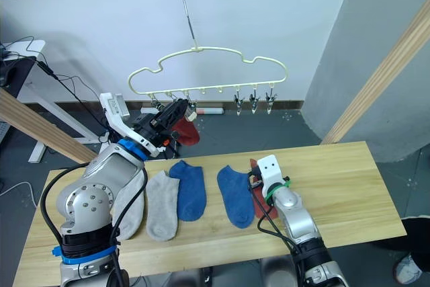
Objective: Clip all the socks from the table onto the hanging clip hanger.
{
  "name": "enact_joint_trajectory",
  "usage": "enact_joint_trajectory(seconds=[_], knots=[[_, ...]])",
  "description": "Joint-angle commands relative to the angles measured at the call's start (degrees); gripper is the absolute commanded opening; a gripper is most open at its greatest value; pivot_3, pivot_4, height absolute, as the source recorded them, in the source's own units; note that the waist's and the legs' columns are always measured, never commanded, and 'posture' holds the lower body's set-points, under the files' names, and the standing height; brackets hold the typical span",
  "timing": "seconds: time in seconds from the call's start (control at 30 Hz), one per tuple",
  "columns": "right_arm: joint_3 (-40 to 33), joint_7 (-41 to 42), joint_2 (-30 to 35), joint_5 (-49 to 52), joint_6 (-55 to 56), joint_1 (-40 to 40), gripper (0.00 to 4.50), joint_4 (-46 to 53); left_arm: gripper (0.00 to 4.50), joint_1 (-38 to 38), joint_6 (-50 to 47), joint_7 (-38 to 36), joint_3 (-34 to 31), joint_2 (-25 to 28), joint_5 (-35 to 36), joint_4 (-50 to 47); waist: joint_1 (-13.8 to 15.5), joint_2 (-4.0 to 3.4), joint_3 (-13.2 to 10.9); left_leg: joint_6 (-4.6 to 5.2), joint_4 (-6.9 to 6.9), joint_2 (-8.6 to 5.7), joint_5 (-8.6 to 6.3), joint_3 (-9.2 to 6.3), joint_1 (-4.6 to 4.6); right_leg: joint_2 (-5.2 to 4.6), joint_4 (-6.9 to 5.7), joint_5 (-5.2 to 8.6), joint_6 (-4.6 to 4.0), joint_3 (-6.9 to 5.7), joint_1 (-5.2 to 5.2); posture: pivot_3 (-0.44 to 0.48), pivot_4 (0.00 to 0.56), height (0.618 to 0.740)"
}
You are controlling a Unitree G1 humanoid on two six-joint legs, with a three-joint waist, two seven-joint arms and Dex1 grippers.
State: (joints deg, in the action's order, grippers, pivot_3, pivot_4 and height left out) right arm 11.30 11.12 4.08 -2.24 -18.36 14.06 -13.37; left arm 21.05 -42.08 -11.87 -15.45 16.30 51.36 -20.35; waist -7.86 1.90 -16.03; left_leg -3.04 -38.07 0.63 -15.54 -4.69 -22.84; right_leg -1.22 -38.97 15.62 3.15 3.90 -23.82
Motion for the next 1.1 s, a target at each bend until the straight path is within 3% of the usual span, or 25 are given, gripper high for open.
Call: enact_joint_trajectory(seconds=[0.03, 0.33, 0.5, 0.7, 1.1], knots=[[-0.2, 1.07, 2.13, -0.84, -0.39, -2.11, 0.0, 2.26, 0.31, 1.79, 0.86, -0.63, -0.17, 0.58, 2.16, -4.61, 0.05, 0.0, 0.0, 0.0, 0.0, 0.0, 0.0, -0.01, -0.01, -0.01, 0.0, 0.0, 0.0, 0.0, 0.0, -0.218, 0.265, 0.714], [2.28, 8.46, 6.37, 0.0, -1.06, -4.34, 0.0, 16.34, 0.31, 1.5, 0.59, -0.78, -0.06, 0.8, 2.98, -4.9, -0.09, 0.0, -0.01, 0.0, 0.05, -0.02, 0.0, 0.04, -0.09, 0.0, -0.02, 0.0, 0.0, 0.03, -0.16, -0.218, 0.27, 0.714], [8.15, 13.1, 4.76, -0.03, 3.47, -1.53, 0.0, 23.31, 0.31, 1.39, -1.25, -0.77, -0.46, 1.35, 5.94, -5.22, -0.12, 0.01, -0.02, 0.0, 0.06, -0.01, 0.0, 0.05, -0.1, 0.03, -0.03, 0.0, 0.01, 0.04, -0.19, -0.216, 0.272, 0.714], [11.29, 11.15, 0.73, -2.31, 10.14, 2.42, 0.0, 22.14, 0.31, 1.49, -2.48, 0.85, -0.83, 1.52, 8.77, -5.54, 0.16, 0.02, -0.03, -0.01, 0.06, 0.06, 0.0, 0.0, -0.14, -0.04, -0.02, 0.0, 0.0, 0.01, -0.21, -0.207, 0.273, 0.714], [9.9, 5.96, -3.21, -4.19, 21.05, 6.48, 0.0, 15.04, 0.31, 0.58, -2.57, 2.12, -0.57, 1.99, 10.34, -6.36, 0.16, 0.03, -0.04, -0.01, 0.06, 0.06, 0.0, 0.03, -0.17, -0.14, -0.01, -0.02, 0.03, 0.02, -0.24, -0.192, 0.273, 0.714]])
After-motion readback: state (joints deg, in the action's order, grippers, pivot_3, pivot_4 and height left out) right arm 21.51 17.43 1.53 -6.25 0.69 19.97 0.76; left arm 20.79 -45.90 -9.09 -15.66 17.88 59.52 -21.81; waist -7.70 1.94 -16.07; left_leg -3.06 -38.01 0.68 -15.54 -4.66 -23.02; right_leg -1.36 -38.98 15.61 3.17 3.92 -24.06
